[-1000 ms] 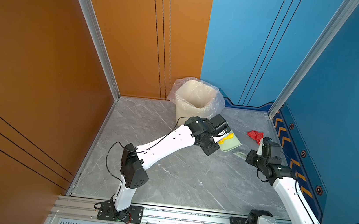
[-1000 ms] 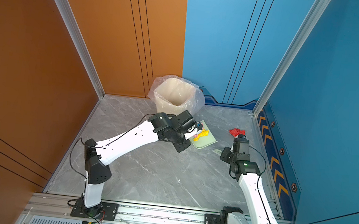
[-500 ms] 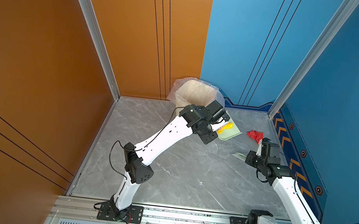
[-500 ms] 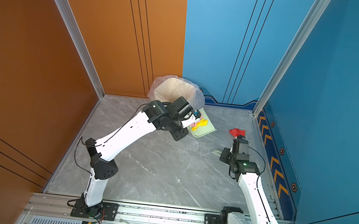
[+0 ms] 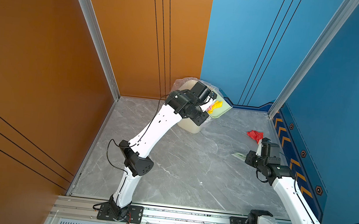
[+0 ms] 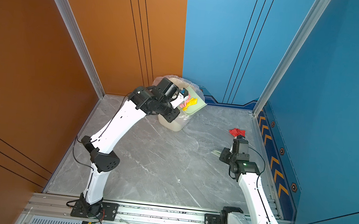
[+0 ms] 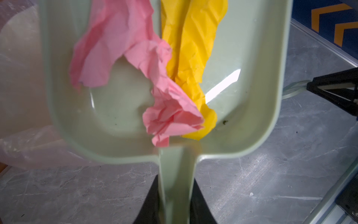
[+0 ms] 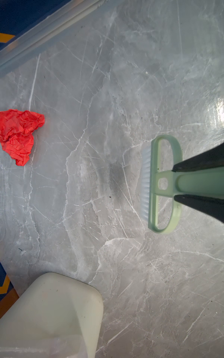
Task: Sweep away the paper scraps from the table
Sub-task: 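Lift the loaded dustpan up toward the bin with the left gripper, then tip the dustpan over the bin rim with the left gripper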
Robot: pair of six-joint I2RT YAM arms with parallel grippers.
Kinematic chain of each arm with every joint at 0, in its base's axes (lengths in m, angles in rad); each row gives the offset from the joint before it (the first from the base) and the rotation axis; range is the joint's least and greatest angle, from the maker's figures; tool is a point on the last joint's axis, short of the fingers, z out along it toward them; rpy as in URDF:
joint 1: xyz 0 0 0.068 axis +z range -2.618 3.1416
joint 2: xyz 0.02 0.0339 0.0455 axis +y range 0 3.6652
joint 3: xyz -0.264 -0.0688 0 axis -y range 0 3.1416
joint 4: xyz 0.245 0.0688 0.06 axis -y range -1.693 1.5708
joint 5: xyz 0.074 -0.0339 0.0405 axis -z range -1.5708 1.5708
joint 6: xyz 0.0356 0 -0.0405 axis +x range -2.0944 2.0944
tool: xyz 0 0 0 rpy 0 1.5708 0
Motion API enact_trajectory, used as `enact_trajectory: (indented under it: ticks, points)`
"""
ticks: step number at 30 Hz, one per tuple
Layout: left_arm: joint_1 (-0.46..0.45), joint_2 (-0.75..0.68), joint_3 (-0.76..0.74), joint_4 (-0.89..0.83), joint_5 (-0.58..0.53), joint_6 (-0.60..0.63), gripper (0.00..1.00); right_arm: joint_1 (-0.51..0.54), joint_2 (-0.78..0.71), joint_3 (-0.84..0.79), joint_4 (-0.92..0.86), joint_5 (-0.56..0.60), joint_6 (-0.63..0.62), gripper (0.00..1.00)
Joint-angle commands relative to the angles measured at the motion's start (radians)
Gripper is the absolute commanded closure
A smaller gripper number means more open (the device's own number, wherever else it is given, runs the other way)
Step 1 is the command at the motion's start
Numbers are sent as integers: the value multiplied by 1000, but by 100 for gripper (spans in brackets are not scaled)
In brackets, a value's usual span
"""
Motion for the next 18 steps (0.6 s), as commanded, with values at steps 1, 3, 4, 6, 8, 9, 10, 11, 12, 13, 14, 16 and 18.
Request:
enact_trajectory:
  ticks: [1,3,4,6,8,9,10,11,12,13,14,16,18]
  points:
    - [43,25,53,-16,94,-67,100,-4,8,-8,17,-1,17,100]
    - [62,35,71,-15,126,-93,100,-4,14,-3,18,-3,19,100]
    - [71,39,79,-15,140,-107,100,-3,18,-2,18,-4,20,100]
    - [90,47,97,-14,172,-136,100,-3,23,2,18,-5,20,100]
    - [114,56,115,-13,231,-176,100,-3,24,4,19,-5,20,100]
    - [127,60,119,-9,260,-197,100,-3,24,4,19,-3,21,100]
    - [141,62,125,-3,292,-217,100,-3,24,4,21,-5,21,100]
    - [151,64,126,7,321,-234,100,-2,24,4,22,-5,20,100]
    - [160,65,126,14,343,-243,100,-3,24,3,22,-5,20,100]
    - [166,66,126,25,368,-252,100,-3,24,0,26,-5,19,100]
    - [173,69,126,34,386,-263,100,-3,25,-4,33,-4,19,100]
    - [184,73,126,51,414,-281,100,-3,30,-6,37,-1,20,100]
    - [199,79,124,67,455,-306,100,-3,36,-2,40,-1,17,100]
